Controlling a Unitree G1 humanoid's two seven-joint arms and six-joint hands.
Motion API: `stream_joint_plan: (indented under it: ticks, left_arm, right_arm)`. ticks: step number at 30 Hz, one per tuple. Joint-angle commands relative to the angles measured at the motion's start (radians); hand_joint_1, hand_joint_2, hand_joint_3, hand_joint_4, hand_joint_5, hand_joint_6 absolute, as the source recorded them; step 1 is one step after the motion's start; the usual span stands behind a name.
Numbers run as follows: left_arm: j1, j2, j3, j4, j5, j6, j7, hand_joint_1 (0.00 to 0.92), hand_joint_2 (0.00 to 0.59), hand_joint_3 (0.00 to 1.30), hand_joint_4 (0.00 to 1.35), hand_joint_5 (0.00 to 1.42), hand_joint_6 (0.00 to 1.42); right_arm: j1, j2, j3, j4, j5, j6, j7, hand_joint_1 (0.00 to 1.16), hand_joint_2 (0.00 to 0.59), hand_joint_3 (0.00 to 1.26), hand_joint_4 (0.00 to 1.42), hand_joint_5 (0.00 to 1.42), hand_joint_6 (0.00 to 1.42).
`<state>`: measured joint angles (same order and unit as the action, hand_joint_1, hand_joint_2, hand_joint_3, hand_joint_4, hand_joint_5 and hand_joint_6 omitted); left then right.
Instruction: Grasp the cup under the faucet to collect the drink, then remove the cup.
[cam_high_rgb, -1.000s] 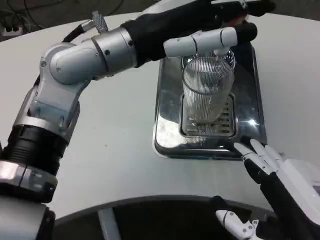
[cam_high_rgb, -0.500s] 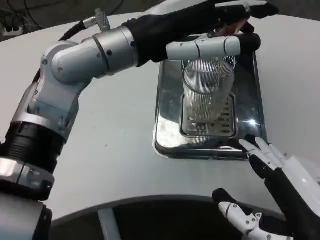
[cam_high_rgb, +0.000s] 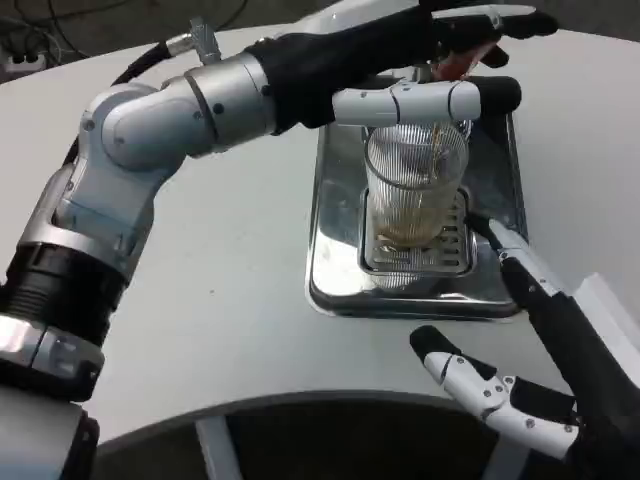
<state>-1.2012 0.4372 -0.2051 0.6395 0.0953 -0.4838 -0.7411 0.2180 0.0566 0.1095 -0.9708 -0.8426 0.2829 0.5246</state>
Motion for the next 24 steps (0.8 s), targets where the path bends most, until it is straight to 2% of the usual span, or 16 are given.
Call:
stream_joint_plan:
  ticks: [1, 9, 24]
  left_arm:
    - [0.034, 0.02, -0.028, 0.008, 0.039, -0.005, -0.033, 0.0, 0.138, 0.12, 0.04, 0.15, 0.14]
    - [0.034, 0.027, -0.033, 0.006, 0.042, -0.016, -0.032, 0.0, 0.139, 0.12, 0.04, 0.15, 0.15]
    - [0.032, 0.031, -0.038, 0.015, 0.053, -0.042, -0.018, 0.0, 0.139, 0.11, 0.04, 0.15, 0.16]
  right_arm:
    - [-0.023, 0.01, 0.022, 0.039, 0.031, 0.014, -0.061, 0.54, 0.289, 0.0, 0.0, 0.0, 0.0]
    - [-0.073, 0.003, 0.036, 0.125, 0.061, 0.033, -0.157, 0.66, 0.259, 0.0, 0.0, 0.0, 0.0]
    - [-0.238, 0.005, 0.011, 0.346, 0.167, 0.043, -0.356, 0.7, 0.232, 0.0, 0.0, 0.0, 0.0]
